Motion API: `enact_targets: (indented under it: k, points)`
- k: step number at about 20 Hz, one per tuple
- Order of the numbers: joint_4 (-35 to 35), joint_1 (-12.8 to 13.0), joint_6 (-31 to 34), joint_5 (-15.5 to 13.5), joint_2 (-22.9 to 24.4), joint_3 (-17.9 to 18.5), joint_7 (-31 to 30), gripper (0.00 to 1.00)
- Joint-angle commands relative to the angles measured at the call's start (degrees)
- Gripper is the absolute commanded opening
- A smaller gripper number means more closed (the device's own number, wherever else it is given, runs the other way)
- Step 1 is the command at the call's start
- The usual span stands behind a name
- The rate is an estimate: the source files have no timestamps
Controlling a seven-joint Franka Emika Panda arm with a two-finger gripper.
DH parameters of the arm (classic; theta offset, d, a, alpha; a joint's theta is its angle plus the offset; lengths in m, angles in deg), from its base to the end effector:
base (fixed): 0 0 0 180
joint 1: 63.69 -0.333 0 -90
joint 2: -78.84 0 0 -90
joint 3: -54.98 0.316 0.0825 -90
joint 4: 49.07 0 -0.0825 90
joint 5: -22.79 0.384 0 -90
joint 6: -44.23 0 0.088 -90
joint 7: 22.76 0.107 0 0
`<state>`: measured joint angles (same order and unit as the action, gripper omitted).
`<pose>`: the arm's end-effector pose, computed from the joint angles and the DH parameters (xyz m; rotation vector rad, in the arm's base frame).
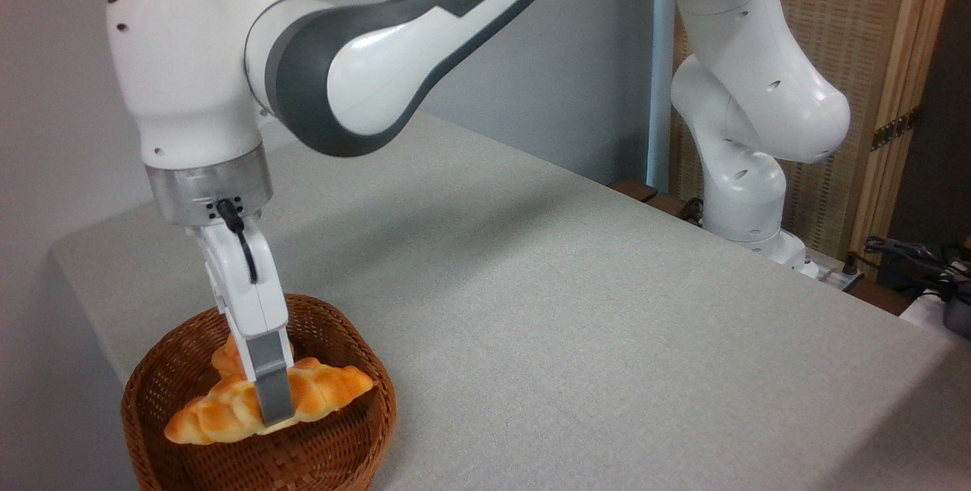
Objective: Put bread into the basket
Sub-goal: 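Lower the roll into the basket beside the round bun, then open the gripper and raise it away from the roll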
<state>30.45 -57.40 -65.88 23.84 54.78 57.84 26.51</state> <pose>0.6948 -0.0464 0.4820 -2.7340 1.3727 -0.1390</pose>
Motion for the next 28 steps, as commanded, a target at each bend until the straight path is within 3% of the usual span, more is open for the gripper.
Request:
enact_targets:
  k: [1, 3, 6, 21, 28]
  points:
    - [-1.5, -0.1, -2.8, -0.3, -2.0, -0.7, -5.7, 0.82]
    - [-1.4, -0.2, -4.7, 0.7, -3.2, -1.8, -7.3, 1.00]
    - [-1.1, -0.2, -4.7, 2.5, -4.2, -3.1, -7.1, 1.00]
    - [-1.3, -0.8, -3.9, 2.5, -3.5, -2.5, -7.1, 1.00]
    - [-1.5, -0.9, -0.6, 1.8, -2.7, -2.4, -7.3, 1.00]
